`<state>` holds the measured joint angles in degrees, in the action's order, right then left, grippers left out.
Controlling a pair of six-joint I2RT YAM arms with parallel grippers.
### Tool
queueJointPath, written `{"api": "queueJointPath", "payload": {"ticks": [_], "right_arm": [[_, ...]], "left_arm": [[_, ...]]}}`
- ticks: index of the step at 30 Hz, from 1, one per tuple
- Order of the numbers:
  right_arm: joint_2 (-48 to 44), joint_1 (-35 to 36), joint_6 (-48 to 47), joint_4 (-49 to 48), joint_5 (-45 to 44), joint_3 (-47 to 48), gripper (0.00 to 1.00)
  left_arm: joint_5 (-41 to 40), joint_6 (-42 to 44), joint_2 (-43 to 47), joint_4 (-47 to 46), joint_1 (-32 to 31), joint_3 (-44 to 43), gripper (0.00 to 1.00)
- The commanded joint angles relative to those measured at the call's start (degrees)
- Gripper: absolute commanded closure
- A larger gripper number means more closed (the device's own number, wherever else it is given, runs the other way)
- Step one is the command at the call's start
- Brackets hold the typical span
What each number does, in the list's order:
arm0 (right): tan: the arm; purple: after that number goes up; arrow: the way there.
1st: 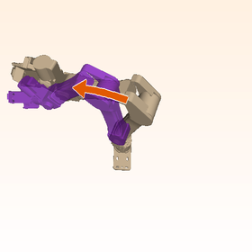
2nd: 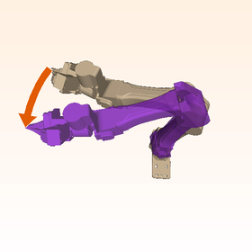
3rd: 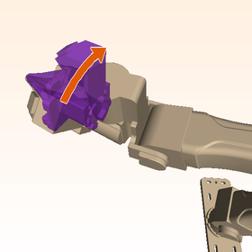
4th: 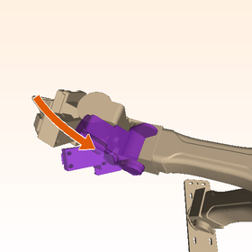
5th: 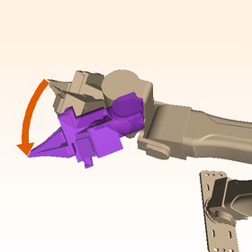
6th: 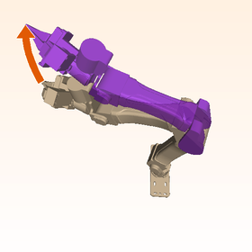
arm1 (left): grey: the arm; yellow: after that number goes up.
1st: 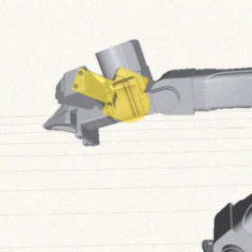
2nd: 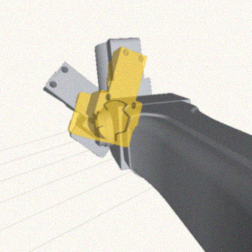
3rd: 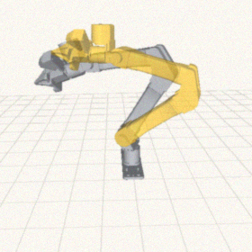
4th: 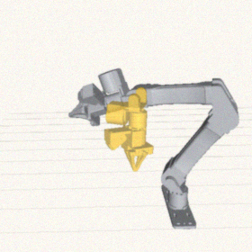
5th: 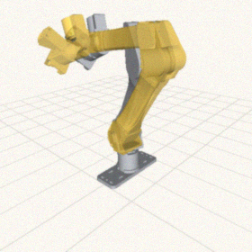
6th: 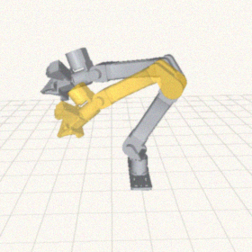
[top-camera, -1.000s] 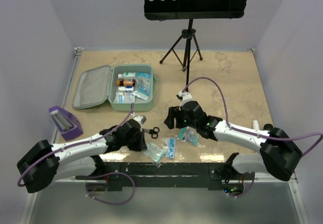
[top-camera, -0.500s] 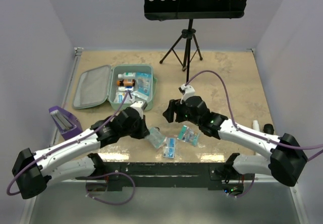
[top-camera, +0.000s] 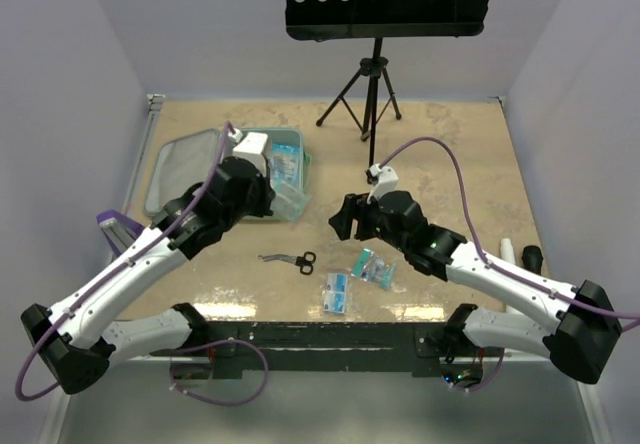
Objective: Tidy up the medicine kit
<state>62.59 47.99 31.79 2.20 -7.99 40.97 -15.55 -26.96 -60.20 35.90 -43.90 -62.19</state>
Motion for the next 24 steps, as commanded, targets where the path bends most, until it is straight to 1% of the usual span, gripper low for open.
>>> {"api": "queueJointPath", "payload": {"ticks": [1,6,8,10,11,14,16,21,24], "right_arm": [[-1.2,0.2,-1.3,-0.2,-2.4,2.4,0.28],[-1.4,0.2,-1.7,0.6,-3.1,2.5,0.27],[-2.1,0.2,-2.1,0.7,-3.6,2.4,0.27],[-2.6,0.2,-2.2,0.5,-4.1,2.0,0.27],[-2.7,0.3,-2.2,0.2,-4.1,1.7,0.27],[-2.5,0.2,-2.4,0.1,-4.0,1.7,0.27],[-2.5,0.2,-2.5,0.4,-3.9,1.7,0.27],[-3.3,0.2,-3.1,0.7,-4.7,1.0,0.27],[-3.3,0.2,-3.3,0.9,-5.2,1.0,0.27]], "left_arm": [[-5.3,8.5,-2.2,-2.1,6.9,-4.5,1.00],[-8.4,16.4,-13.9,-3.3,10.8,-11.0,1.00],[-10.6,20.1,-17.6,-3.5,11.1,-13.4,1.00],[-7.8,28.8,-19.0,-8.5,11.3,-11.9,1.00],[-8.5,30.5,-19.1,-12.3,11.2,-10.7,1.00],[-9.4,33.7,-21.1,-18.9,12.5,-9.5,1.00],[-8.4,34.4,-24.2,-18.9,13.5,-11.4,1.00],[-2.9,37.0,-30.6,-20.7,14.6,-13.7,1.00],[-1.0,37.7,-34.1,-18.8,15.0,-15.8,1.00]]}}
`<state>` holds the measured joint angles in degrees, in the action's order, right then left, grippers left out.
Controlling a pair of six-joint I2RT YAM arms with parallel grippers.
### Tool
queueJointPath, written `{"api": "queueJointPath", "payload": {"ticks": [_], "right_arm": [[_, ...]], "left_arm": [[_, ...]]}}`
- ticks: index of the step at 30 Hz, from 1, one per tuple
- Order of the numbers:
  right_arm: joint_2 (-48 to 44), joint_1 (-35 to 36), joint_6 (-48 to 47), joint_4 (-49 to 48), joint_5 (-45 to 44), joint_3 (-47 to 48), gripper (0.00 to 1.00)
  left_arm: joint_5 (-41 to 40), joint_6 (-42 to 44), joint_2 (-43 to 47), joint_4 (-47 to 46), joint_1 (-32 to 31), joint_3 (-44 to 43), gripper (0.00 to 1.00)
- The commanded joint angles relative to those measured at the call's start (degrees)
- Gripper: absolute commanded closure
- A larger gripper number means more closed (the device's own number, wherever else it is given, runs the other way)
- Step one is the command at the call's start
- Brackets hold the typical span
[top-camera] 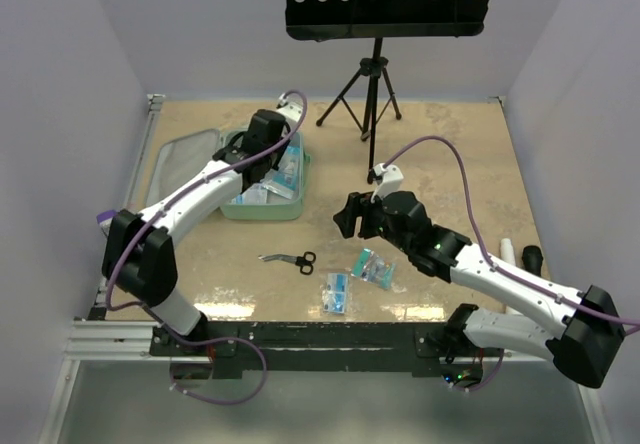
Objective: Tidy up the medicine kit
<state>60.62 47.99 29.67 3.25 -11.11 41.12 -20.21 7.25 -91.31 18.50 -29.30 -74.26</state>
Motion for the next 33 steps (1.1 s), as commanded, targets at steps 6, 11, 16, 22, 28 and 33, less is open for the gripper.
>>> {"api": "queueJointPath", "payload": {"ticks": [6,11,16,22,28,33], "right_arm": [[-0.3,0.2,-1.7,-0.3,-2.2,1.1,0.27],[0.5,0.3,-2.1,-0.7,-2.3,1.2,0.27],[1.3,0.2,-2.2,-1.3,-1.8,1.3,0.27],[1.5,0.1,-2.2,-1.5,-1.4,1.8,0.27],[2.3,0.2,-2.3,-1.9,-0.8,2.1,0.27],[1.9,0.2,-2.6,-1.6,-0.9,2.3,0.27]], "left_arm": [[12.2,3.7,-1.1,1.8,0.6,-4.1,1.00],[18.5,2.3,4.8,5.2,0.5,0.1,1.00],[19.9,2.1,9.3,6.9,0.5,6.6,1.00],[21.4,2.4,11.6,8.9,0.5,9.5,1.00],[22.7,3.7,8.1,8.1,0.5,10.7,1.00],[26.0,3.7,3.4,6.0,0.5,10.2,1.00]]}}
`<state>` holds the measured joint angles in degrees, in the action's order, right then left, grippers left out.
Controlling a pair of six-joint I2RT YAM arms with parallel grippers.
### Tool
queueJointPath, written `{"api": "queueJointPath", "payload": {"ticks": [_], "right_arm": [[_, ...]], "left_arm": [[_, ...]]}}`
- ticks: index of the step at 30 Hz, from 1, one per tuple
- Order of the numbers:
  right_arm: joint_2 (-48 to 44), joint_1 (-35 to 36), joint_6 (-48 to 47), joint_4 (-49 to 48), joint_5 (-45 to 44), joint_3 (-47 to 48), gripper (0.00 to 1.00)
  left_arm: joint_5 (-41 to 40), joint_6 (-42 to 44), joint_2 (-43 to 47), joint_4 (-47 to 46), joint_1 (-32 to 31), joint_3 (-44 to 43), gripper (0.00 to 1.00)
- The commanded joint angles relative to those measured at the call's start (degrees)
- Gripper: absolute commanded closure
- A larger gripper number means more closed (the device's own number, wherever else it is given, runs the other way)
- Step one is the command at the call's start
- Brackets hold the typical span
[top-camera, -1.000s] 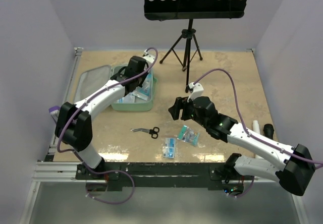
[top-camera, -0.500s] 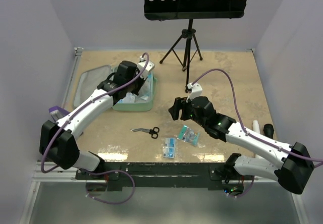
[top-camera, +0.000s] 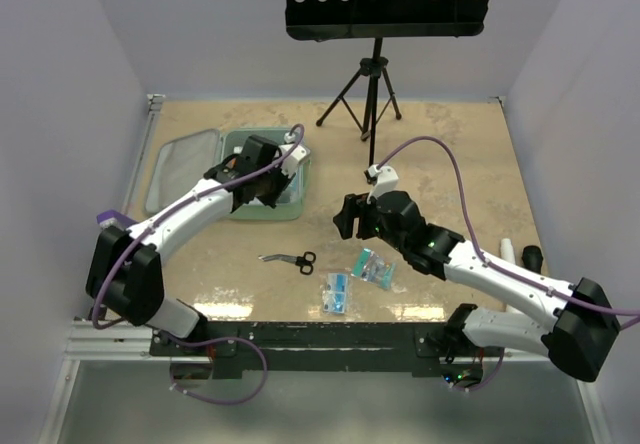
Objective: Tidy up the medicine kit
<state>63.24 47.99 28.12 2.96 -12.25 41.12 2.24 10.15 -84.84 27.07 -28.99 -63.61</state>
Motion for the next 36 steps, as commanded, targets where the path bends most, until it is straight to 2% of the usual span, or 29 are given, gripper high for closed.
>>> {"api": "queueJointPath", "payload": {"ticks": [1,10,11,12,13,14,19,23,26,30,36], "right_arm": [[-0.9,0.2,-1.1,-1.3,0.0,2.2,0.27],[-0.8,0.2,-1.0,-0.9,-0.3,2.0,0.26],[-0.9,0.2,-0.9,-0.9,-0.5,2.0,0.26],[-0.9,0.2,-1.0,-0.9,-0.6,2.0,0.26],[-0.9,0.2,-0.9,-0.9,-0.8,1.9,0.26],[-0.8,0.3,-1.0,-0.9,-0.8,1.9,0.27],[-0.2,0.3,-1.2,-1.1,-1.0,2.0,0.27],[0.2,0.3,-1.1,-1.6,-0.6,2.1,0.26],[0.3,0.2,-1.0,-1.6,-0.5,2.2,0.27],[0.0,0.2,-1.0,-1.4,-0.6,2.0,0.27],[-0.4,0.2,-1.0,-1.1,-0.8,2.0,0.26]], "left_arm": [[3.6,0.8,-3.7,-3.3,0.2,-0.5,1.00],[-1.1,-0.6,-9.1,-5.8,0.2,-4.1,1.00],[-1.6,-0.7,-8.9,-5.6,0.2,-4.6,0.96],[-2.0,-1.0,-8.6,-5.5,0.2,-4.7,0.86],[-2.1,-1.4,-8.0,-5.4,0.2,-4.8,0.72],[-2.1,-1.6,-7.0,-5.4,0.2,-4.8,0.64],[-0.1,-2.3,-1.2,-5.0,0.1,-4.1,0.52],[0.1,-3.0,2.5,-4.7,0.2,-4.0,0.47],[-1.4,-3.8,4.0,-4.7,0.2,-3.7,0.37],[-7.6,-6.0,4.5,-6.5,0.2,-2.5,0.35],[-16.9,-8.0,-0.8,-9.0,1.0,-3.4,0.48]]}}
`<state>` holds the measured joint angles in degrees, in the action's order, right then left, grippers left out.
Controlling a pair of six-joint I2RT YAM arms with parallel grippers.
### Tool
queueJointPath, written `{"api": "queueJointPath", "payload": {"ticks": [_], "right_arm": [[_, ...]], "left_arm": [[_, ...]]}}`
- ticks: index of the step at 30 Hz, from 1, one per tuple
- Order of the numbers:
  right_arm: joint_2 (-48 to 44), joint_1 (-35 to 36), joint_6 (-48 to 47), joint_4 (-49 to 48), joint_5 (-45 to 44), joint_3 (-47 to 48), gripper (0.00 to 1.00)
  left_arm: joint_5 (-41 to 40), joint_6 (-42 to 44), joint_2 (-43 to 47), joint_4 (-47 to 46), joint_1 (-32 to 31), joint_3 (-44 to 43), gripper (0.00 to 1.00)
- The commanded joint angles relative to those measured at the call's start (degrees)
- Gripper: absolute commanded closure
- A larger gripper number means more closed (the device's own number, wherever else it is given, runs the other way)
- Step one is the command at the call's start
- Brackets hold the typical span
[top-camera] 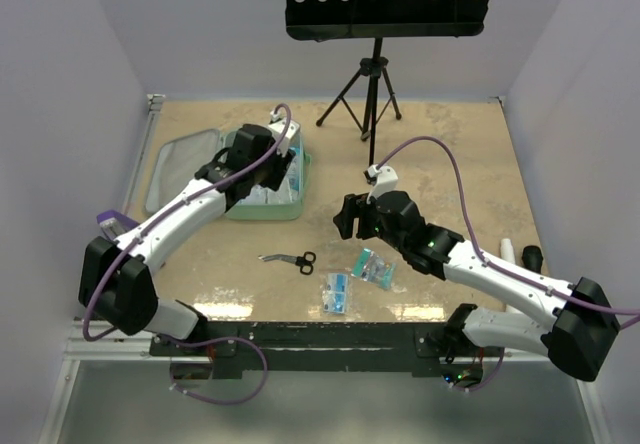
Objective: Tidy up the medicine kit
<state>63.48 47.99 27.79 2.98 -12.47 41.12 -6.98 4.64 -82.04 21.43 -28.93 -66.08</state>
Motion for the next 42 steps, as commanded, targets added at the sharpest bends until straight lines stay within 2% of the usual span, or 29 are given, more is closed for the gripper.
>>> {"api": "queueJointPath", "payload": {"ticks": [1,6,10,15,27,33,36,42], "right_arm": [[-0.6,0.2,-0.6,-1.1,-0.6,2.1,0.27],[-0.8,0.2,-0.3,-0.8,-0.7,2.1,0.26],[-1.1,0.2,-0.3,-0.4,-1.1,1.9,0.26],[-0.9,0.3,-0.4,-0.3,-1.3,1.9,0.26],[0.7,0.2,-0.3,-0.5,-0.8,2.9,0.26],[1.0,0.2,-0.1,-0.4,-0.8,3.1,0.27],[1.2,0.2,0.1,-0.3,-1.0,3.5,0.27],[1.4,0.2,0.5,0.1,-1.8,4.7,0.26]], "left_arm": [[-9.2,-2.9,-5.2,-3.4,1.2,-2.0,0.52],[-9.6,-4.1,-12.8,-4.4,2.7,-6.8,0.74],[-10.8,-6.7,-16.4,-5.2,2.9,-7.7,0.82],[-10.3,-6.9,-17.8,-6.1,3.0,-5.9,0.86],[4.4,-6.8,-19.8,-6.7,3.0,-2.1,1.00],[12.1,-8.2,-17.8,-8.6,2.7,0.5,1.00],[12.3,-8.9,-14.7,-9.6,2.4,2.0,1.00],[7.5,-9.6,-1.8,-10.4,2.4,3.6,0.98]]}}
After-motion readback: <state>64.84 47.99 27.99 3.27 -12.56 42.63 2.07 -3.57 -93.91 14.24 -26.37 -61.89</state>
